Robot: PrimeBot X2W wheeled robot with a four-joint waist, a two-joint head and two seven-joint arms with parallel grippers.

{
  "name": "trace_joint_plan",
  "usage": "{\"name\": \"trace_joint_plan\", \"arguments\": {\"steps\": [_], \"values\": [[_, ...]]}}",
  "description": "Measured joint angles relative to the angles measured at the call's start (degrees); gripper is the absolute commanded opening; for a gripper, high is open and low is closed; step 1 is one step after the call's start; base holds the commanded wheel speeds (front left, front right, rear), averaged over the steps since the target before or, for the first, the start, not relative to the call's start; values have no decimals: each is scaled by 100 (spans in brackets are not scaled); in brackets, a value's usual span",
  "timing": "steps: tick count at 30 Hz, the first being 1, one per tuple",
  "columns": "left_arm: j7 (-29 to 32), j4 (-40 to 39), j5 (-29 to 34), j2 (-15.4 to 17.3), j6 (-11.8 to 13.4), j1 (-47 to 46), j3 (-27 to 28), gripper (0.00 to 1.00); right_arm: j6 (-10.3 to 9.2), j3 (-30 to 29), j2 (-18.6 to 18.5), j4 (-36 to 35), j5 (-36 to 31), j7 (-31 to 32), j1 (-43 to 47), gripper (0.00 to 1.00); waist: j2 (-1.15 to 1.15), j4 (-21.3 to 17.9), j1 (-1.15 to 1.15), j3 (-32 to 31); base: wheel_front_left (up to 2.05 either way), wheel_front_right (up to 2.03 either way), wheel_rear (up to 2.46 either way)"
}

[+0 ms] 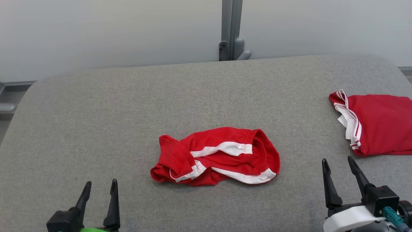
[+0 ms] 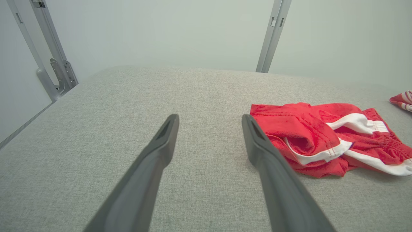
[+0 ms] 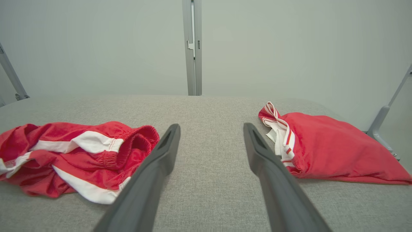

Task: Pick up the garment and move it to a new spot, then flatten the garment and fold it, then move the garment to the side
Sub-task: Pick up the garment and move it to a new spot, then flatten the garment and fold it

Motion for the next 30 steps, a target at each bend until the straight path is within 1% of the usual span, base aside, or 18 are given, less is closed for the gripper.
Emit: {"name": "trace_joint_plan", "arguments": {"steps": [3,7,13,14,21,25,30], "values": [[-1,-104,364,-233,-382,203,401,100,0,-21,-1,2,-2,0,32,100,0,-26,0,-41,0,0,0],[-1,-22,827,-527,-766,353,846,100,0,-5,0,18,-3,0,37,100,0,-55,0,-85,0,0,0],[-1,138,1345,-890,-1198,478,1366,100,0,25,0,42,-2,0,37,100,0,-102,0,-115,0,0,0],[-1,138,1345,-890,-1198,478,1366,100,0,25,0,42,-2,0,37,100,0,-102,0,-115,0,0,0],[-1,261,1718,-1182,-1491,519,1760,100,0,23,0,52,-12,0,37,100,0,-91,0,-87,0,0,0],[-1,293,1875,-1307,-1589,522,1876,100,0,23,0,60,-16,0,37,100,0,-83,0,-72,0,0,0],[-1,347,1974,-1383,-1658,522,1969,100,0,35,0,66,-43,0,37,100,0,-98,0,-63,0,0,0]]}}
